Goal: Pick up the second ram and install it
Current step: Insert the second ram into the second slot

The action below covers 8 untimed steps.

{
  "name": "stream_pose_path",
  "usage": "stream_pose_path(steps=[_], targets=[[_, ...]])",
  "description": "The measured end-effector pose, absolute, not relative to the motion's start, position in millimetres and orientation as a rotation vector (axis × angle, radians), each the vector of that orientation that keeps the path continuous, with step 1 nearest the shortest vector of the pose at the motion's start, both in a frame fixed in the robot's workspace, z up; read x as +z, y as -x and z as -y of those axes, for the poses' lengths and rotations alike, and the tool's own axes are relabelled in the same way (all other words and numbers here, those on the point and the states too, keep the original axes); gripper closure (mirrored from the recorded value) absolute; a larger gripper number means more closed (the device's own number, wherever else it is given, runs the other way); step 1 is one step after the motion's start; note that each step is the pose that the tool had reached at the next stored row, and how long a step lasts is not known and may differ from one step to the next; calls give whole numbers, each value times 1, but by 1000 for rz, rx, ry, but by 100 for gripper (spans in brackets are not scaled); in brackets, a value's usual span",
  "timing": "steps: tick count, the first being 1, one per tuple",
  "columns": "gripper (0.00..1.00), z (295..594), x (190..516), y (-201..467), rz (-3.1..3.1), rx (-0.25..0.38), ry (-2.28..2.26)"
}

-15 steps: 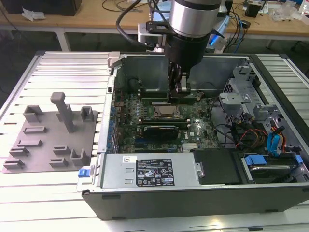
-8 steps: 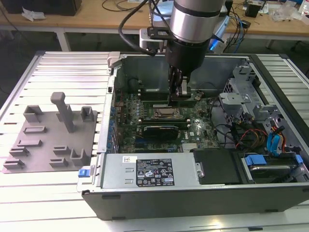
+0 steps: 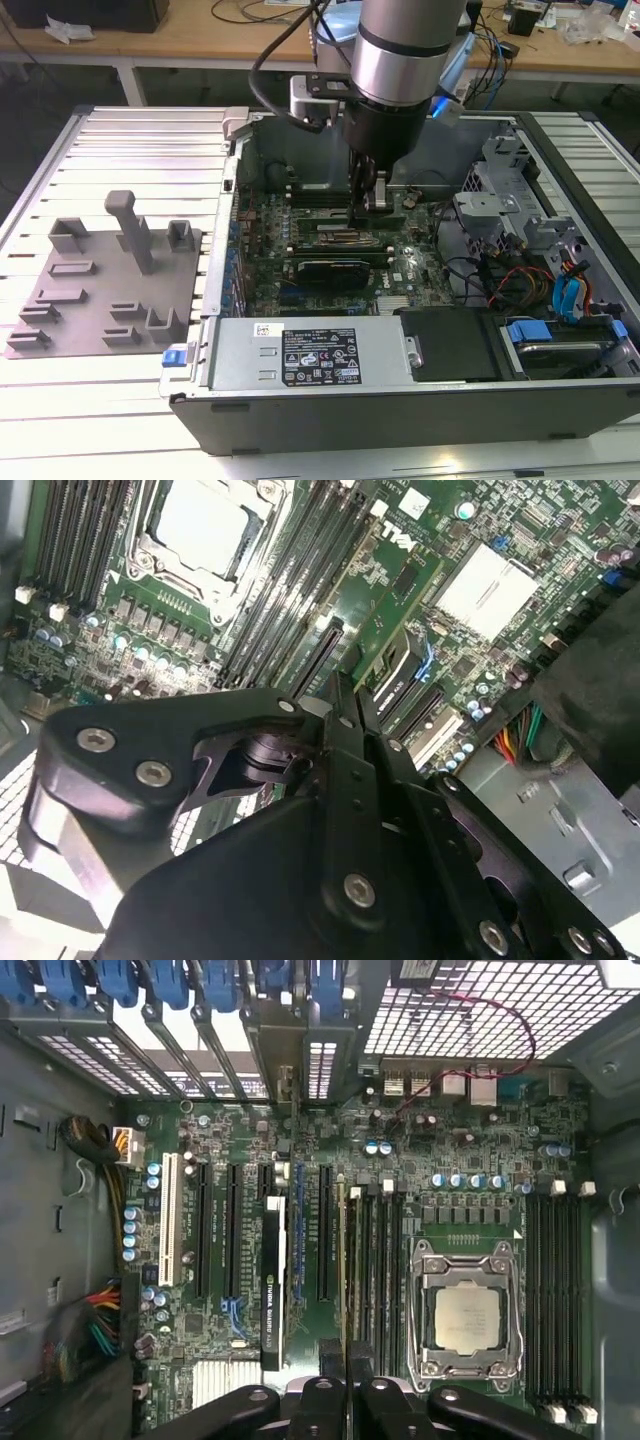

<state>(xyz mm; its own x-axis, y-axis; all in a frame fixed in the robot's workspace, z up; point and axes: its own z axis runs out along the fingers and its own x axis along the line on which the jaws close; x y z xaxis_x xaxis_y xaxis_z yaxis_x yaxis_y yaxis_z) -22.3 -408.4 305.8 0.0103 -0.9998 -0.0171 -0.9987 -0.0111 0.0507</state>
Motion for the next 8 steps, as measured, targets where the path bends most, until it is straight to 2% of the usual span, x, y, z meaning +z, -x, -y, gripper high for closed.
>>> stream_pose_path(steps=[8], targets=[[89,408,290,22,2192,-75,-2216]])
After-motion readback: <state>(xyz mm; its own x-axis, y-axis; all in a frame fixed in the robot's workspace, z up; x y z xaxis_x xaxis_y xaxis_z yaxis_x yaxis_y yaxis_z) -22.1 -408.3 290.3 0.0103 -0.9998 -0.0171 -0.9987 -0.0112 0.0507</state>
